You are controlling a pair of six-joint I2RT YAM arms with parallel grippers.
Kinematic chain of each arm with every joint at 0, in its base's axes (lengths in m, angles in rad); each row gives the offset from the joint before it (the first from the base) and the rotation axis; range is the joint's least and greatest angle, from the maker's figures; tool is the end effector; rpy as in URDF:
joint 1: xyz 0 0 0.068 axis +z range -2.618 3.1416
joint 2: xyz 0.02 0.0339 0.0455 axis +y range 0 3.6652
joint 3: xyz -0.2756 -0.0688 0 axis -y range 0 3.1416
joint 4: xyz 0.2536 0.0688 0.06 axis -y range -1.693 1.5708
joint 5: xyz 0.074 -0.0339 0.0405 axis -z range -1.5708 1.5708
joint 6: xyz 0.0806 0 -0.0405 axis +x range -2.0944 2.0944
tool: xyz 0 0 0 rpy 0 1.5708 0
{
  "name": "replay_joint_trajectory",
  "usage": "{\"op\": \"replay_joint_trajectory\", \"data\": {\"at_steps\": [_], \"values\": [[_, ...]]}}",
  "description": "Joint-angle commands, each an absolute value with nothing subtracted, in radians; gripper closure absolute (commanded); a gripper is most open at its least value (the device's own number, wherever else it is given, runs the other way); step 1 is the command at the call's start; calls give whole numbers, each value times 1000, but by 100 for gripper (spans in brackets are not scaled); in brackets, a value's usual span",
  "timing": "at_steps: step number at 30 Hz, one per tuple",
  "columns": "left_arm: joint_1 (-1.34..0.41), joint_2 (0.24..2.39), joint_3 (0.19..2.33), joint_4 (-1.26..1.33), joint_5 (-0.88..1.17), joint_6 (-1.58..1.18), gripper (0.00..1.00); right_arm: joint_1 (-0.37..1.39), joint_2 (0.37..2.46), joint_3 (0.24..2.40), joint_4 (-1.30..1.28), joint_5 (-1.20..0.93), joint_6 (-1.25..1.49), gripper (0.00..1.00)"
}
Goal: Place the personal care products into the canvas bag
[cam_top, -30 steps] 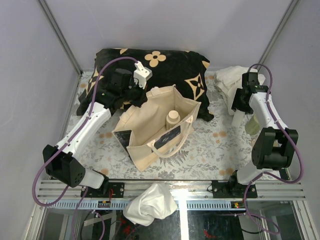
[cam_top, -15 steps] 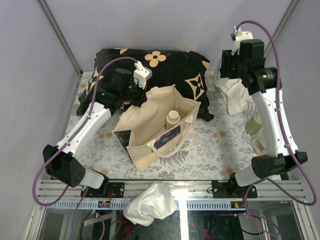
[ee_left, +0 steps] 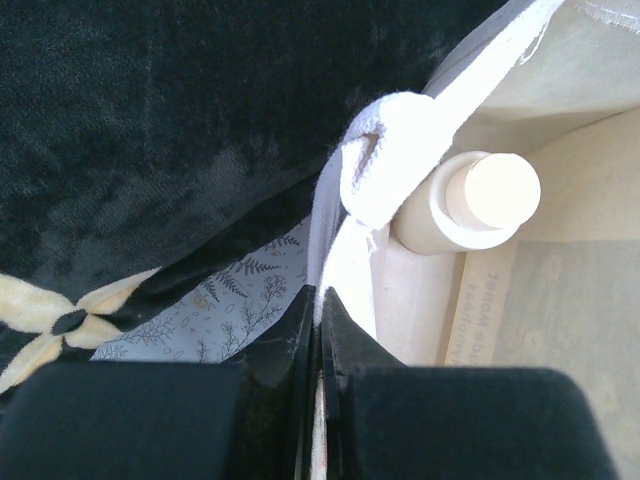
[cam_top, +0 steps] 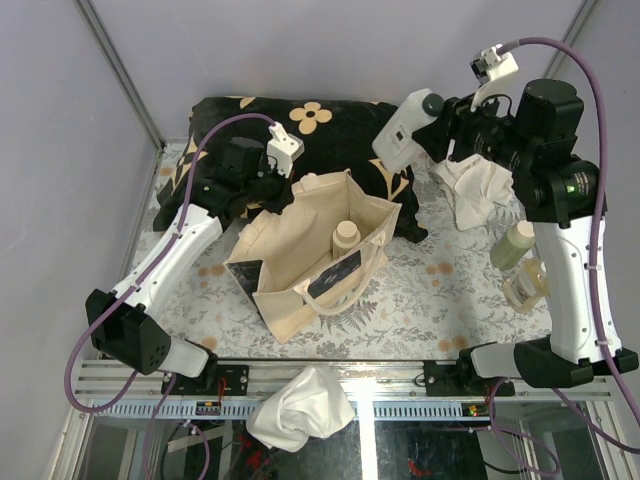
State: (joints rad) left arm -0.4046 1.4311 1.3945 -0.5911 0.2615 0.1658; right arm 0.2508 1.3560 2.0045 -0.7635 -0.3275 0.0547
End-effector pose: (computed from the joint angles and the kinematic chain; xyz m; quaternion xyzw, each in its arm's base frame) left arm 0.3229 -0.1609 0.3479 0.3053 0.8309 -0.1690 0.4333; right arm 0.2614 0.0937 0.5665 -0.1800 0.7224 0.2202 0.6302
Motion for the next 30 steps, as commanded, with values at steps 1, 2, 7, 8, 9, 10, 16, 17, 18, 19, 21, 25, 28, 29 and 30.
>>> {"op": "replay_joint_trajectory", "data": {"at_steps": [1, 2, 7, 8, 9, 10, 16, 17, 18, 19, 21, 25, 28, 29, 30], "values": [[-394, 1434, 1394, -579, 234, 158, 100, 261, 1289, 1941, -425, -671, 175, 100], [-394, 1434, 1394, -578, 232, 156, 100, 261, 1282, 1912, -388, -700, 205, 100], [-394, 1441, 1395, -564, 231, 140, 100, 269, 1229, 1770, -231, -774, 324, 100], [-394, 1445, 1398, -561, 230, 136, 100, 273, 1221, 1744, -202, -782, 346, 100], [-394, 1449, 1400, -559, 231, 132, 100, 280, 1213, 1720, -176, -786, 364, 100], [-394, 1453, 1404, -554, 233, 128, 100, 289, 1205, 1693, -148, -789, 381, 100], [-394, 1479, 1424, -543, 265, 118, 100, 378, 1200, 1576, -74, -753, 408, 100], [-395, 1482, 1427, -543, 268, 118, 100, 399, 1205, 1567, -70, -743, 403, 100], [-394, 1485, 1429, -542, 272, 118, 100, 420, 1212, 1556, -65, -733, 398, 100], [-394, 1485, 1431, -539, 275, 116, 100, 441, 1219, 1544, -62, -722, 392, 100], [-394, 1485, 1435, -535, 285, 114, 100, 478, 1235, 1521, -57, -691, 371, 100], [-394, 1479, 1457, -535, 302, 105, 100, 531, 1267, 1454, -55, -623, 321, 100], [-394, 1472, 1476, -540, 309, 101, 100, 564, 1307, 1419, -48, -597, 299, 100], [-394, 1470, 1480, -543, 310, 100, 100, 577, 1319, 1407, -46, -581, 289, 100], [-394, 1469, 1484, -547, 312, 100, 100, 591, 1330, 1395, -44, -570, 278, 100]]}}
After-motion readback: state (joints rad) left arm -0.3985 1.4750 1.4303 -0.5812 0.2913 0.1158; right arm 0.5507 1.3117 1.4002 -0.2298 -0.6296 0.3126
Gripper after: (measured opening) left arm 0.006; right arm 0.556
